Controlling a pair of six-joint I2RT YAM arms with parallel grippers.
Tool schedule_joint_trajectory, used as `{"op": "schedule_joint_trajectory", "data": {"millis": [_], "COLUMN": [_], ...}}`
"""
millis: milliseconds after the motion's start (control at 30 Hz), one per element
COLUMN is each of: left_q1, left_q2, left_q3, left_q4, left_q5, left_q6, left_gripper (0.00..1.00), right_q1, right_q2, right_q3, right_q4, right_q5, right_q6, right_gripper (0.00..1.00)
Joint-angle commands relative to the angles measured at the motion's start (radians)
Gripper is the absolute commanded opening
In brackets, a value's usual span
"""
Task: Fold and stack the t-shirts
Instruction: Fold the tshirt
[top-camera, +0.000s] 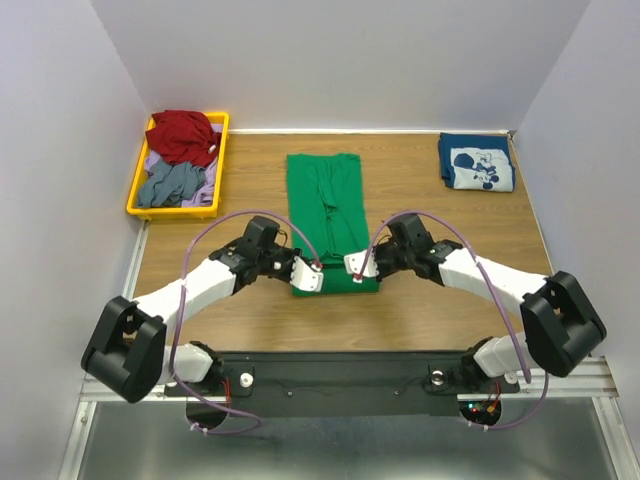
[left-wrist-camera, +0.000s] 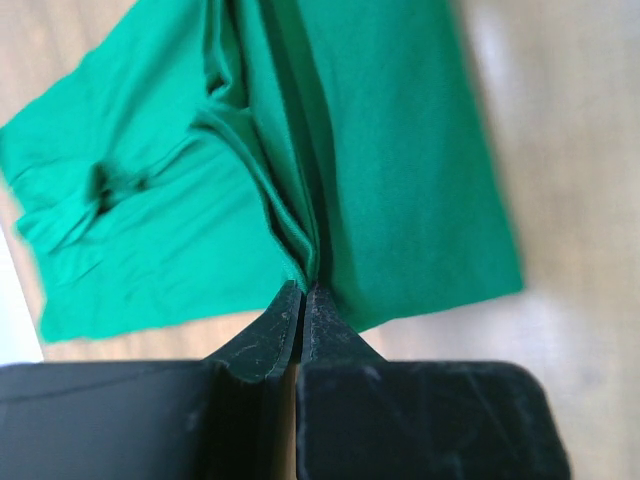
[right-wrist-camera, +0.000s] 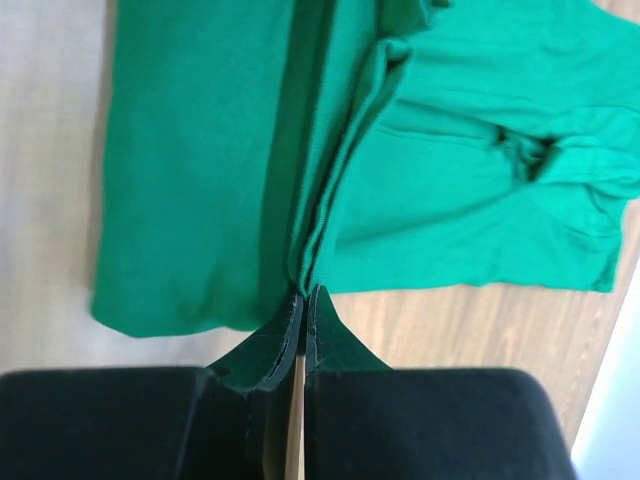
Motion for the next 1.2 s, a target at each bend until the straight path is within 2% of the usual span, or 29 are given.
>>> {"op": "schedule_joint_trajectory", "data": {"millis": [0, 500, 767, 967, 1000, 1067, 1100, 1133, 1167], "left_q1": [0.061, 0.197, 0.214, 0.222, 0.225, 0.230, 0.237, 0.242, 0.243], "left_q2": [0.059, 0.331, 0.429, 0.507, 0.515, 0.533, 0.539, 0.539, 0.538], "left_q3": [0.110, 0.343, 0.425, 0.483, 0.491, 0.501, 0.506, 0.508, 0.512], "left_q4": [0.059, 0.050, 0.068, 0.068, 0.068, 0.070, 0.076, 0.076, 0.076], "left_q5": [0.044, 0.098, 0.102, 0.093, 0.090, 0.083, 0.076, 0.072, 0.066], "left_q6": [0.064, 0.115, 0.121, 0.124, 0.118, 0.104, 0.097, 0.091, 0.071], "left_gripper": [0.00, 0.00, 0.00, 0.04, 0.04, 0.13, 0.21, 0.23, 0.25], "right_q1": [-0.057, -0.167, -0.192, -0.206, -0.206, -0.210, -0.212, -0.214, -0.218], "right_q2": [0.071, 0.324, 0.415, 0.472, 0.478, 0.489, 0.489, 0.486, 0.477], "right_q3": [0.100, 0.324, 0.395, 0.439, 0.445, 0.462, 0.479, 0.481, 0.484], "right_q4": [0.053, 0.064, 0.068, 0.093, 0.103, 0.126, 0.146, 0.162, 0.192], "right_q5": [-0.070, -0.133, -0.142, -0.123, -0.117, -0.102, -0.093, -0.088, -0.084], "right_q6": [-0.073, -0.140, -0.134, -0.122, -0.108, -0.075, -0.047, -0.032, -0.018], "right_gripper": [0.00, 0.01, 0.01, 0.01, 0.04, 0.14, 0.17, 0.22, 0.34]}}
